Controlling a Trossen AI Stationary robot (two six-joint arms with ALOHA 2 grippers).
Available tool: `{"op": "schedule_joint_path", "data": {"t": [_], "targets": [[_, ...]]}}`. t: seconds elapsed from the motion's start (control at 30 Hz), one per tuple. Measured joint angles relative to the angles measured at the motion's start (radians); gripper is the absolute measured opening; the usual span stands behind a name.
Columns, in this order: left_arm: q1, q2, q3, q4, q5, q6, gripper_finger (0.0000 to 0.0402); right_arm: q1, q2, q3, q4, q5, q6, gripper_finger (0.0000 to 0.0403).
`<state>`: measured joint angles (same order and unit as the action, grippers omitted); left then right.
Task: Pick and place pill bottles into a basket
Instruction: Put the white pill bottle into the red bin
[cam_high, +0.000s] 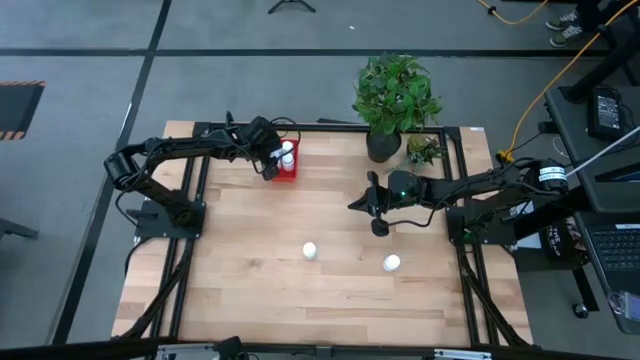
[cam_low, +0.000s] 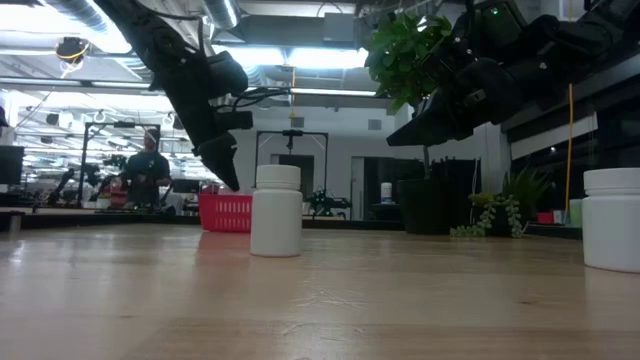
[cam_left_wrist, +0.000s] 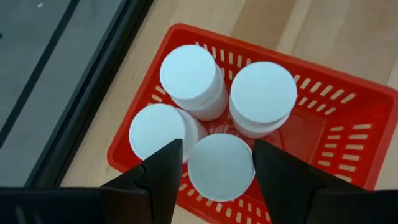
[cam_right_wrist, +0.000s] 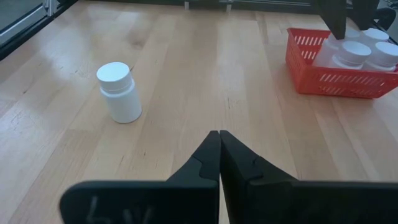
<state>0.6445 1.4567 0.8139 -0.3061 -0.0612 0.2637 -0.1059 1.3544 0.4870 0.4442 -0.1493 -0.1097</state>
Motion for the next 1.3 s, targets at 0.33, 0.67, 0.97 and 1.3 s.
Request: {"op": "schedule_joint_path", "data": {"t": [0.33, 0.67, 0.97, 1.3], "targets": [[0.000, 0.000, 0.000, 0.028, -0.007, 0.010, 0.0189, 0.000, 0.000, 0.000, 0.000, 0.000, 0.000, 0.0004], [-0.035, -0.075, 0.000, 0.044, 0.002, 0.012, 0.0188, 0.000, 0.000, 0.000, 0.000, 0.000, 0.000, 0.0004], [-0.177, -0.279, 0.000, -0.089, 0.147, -0.023, 0.0165, 0.000, 0.000, 0.000, -0.002, 0.000, 0.001, 0.0004], [-0.437, -0.528, -0.110, -0.086, 0.118, -0.118, 0.0025, 0.000, 0.000, 0.000, -0.047, -0.001, 0.029, 0.0004]]}}
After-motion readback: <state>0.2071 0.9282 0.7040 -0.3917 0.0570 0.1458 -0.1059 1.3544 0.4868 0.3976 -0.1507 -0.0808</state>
